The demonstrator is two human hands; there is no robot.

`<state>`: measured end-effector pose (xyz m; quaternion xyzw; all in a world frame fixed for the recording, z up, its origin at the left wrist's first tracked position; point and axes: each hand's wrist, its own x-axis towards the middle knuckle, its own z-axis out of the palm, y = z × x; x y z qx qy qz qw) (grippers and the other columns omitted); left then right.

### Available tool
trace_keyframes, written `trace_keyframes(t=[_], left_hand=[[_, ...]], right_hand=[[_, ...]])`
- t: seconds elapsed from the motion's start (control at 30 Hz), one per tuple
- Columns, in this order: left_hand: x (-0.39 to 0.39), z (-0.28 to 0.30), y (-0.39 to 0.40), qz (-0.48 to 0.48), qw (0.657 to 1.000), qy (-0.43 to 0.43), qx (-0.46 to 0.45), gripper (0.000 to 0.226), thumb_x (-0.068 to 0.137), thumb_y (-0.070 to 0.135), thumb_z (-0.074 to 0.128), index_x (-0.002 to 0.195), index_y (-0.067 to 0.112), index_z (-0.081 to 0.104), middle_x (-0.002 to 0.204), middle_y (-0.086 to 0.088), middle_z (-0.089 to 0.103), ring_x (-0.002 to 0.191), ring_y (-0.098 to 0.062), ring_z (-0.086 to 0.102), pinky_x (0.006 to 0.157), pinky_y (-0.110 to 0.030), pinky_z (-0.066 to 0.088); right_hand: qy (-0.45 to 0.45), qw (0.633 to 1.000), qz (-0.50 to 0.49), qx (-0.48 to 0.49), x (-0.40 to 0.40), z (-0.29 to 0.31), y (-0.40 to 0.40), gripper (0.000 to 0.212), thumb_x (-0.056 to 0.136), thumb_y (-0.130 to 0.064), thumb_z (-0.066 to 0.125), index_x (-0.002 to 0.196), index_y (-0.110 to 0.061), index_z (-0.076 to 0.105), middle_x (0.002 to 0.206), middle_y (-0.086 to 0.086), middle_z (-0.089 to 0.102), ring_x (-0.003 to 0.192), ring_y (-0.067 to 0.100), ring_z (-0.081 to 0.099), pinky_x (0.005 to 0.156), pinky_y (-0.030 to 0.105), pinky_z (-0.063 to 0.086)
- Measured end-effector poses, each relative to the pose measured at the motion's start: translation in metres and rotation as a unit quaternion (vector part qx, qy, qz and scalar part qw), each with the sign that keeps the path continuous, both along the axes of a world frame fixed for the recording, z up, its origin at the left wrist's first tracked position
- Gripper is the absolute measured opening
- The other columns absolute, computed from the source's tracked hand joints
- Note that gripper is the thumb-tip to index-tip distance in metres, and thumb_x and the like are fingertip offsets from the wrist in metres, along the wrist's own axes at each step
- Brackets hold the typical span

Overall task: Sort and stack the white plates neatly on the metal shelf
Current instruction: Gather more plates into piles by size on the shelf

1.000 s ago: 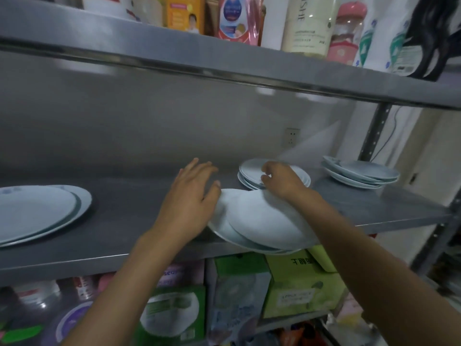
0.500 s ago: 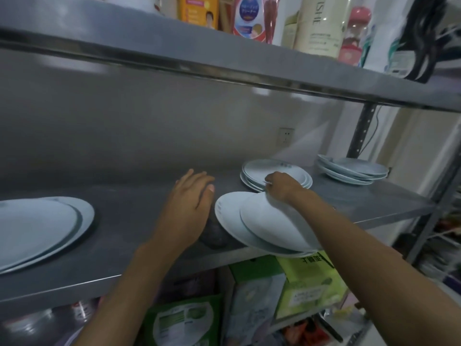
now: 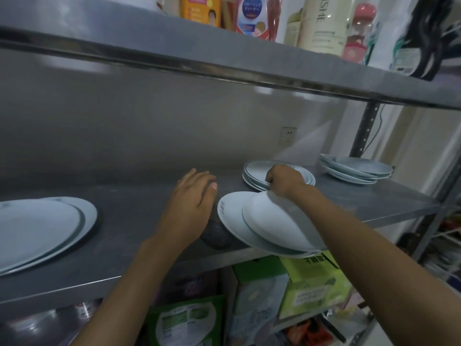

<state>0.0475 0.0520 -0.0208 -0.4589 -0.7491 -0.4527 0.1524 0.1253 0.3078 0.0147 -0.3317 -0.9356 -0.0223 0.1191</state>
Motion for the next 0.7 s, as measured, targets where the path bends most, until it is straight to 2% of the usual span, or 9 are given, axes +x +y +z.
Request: trace_keyframes(t=[0.07,0.17,0.23,0.3,0.37,0.4,0.47,0.57,0.7], left_hand=[[0.000,0.000,0.000,-0.001,1.000,0.002,0.003,0.032,0.100,0.025,0.042,0.124,0.013,0.059,0.135,-0.004,0.055,0.138,-0.020,0.031,0.111,-0.029,0.021],[-0.001,-0.001,-0.001,0.000,1.000,0.002,0.007,0.031,0.100,0.026,0.042,0.123,0.014,0.059,0.134,-0.002,0.055,0.138,-0.019,0.031,0.109,-0.027,0.020],[-0.001,-0.001,-0.001,-0.002,1.000,0.002,0.006,0.032,0.100,0.027,0.041,0.124,0.015,0.059,0.135,-0.002,0.055,0.138,-0.018,0.030,0.108,-0.025,0.019],[0.000,-0.002,-0.002,-0.004,1.000,0.002,0.009,0.032,0.100,0.028,0.042,0.124,0.015,0.059,0.135,-0.001,0.055,0.138,-0.018,0.030,0.108,-0.024,0.019],[0.001,-0.002,-0.004,-0.008,1.000,-0.002,0.012,0.031,0.100,0.028,0.042,0.124,0.016,0.059,0.135,0.000,0.055,0.138,-0.017,0.030,0.107,-0.023,0.018],[0.002,-0.002,-0.005,-0.009,1.000,-0.003,0.014,0.032,0.100,0.029,0.042,0.123,0.016,0.059,0.135,0.000,0.055,0.138,-0.017,0.030,0.107,-0.023,0.018],[0.004,-0.001,-0.008,-0.009,1.000,-0.006,0.015,0.032,0.100,0.030,0.042,0.124,0.017,0.059,0.135,0.001,0.054,0.138,-0.016,0.030,0.107,-0.022,0.018],[0.005,0.003,-0.015,-0.010,1.000,-0.010,0.018,0.031,0.100,0.029,0.043,0.123,0.017,0.059,0.135,0.001,0.054,0.138,-0.017,0.030,0.107,-0.022,0.018],[0.007,0.010,-0.024,-0.007,1.000,-0.005,0.025,0.029,0.098,0.028,0.046,0.123,0.020,0.060,0.135,0.003,0.053,0.138,-0.017,0.030,0.108,-0.022,0.019]], right_hand=[[-0.004,1.000,-0.001,0.006,0.001,0.001,-0.003,0.020,0.074,0.004,0.049,0.072,-0.009,0.064,0.078,0.009,0.060,0.078,0.030,0.058,0.064,0.027,0.040],[0.001,1.000,0.006,0.025,0.002,0.002,-0.007,0.030,0.070,0.008,0.047,0.053,-0.014,0.036,0.059,0.005,0.040,0.066,0.028,0.045,0.052,0.026,0.029],[0.008,0.999,0.008,0.037,0.005,0.004,-0.009,0.035,0.069,0.008,0.047,0.052,-0.016,0.028,0.055,0.004,0.035,0.065,0.028,0.043,0.050,0.027,0.025],[0.014,0.998,0.004,0.053,0.008,0.006,-0.011,0.026,0.073,0.005,0.049,0.058,-0.015,0.041,0.063,0.005,0.048,0.072,0.031,0.051,0.058,0.028,0.033],[0.021,0.995,0.001,0.100,0.012,0.010,-0.015,0.016,0.078,0.000,0.051,0.084,-0.012,0.061,0.088,0.010,0.064,0.086,0.033,0.060,0.068,0.031,0.040],[0.023,0.992,-0.005,0.127,0.013,0.012,-0.016,0.022,0.080,-0.002,0.052,0.097,-0.011,0.063,0.097,0.012,0.066,0.091,0.033,0.062,0.072,0.033,0.042],[0.032,0.986,-0.010,0.166,0.016,0.017,-0.017,0.030,0.081,-0.002,0.052,0.107,-0.010,0.062,0.104,0.014,0.066,0.095,0.034,0.062,0.077,0.034,0.045],[0.082,0.979,0.001,0.184,0.019,0.029,-0.022,0.029,0.078,0.000,0.050,0.104,-0.009,0.062,0.098,0.017,0.067,0.091,0.036,0.062,0.073,0.035,0.046],[0.165,0.965,0.058,0.198,0.024,0.043,-0.046,0.011,0.076,-0.002,0.049,0.080,-0.011,0.054,0.081,0.017,0.066,0.076,0.039,0.061,0.059,0.033,0.036]])
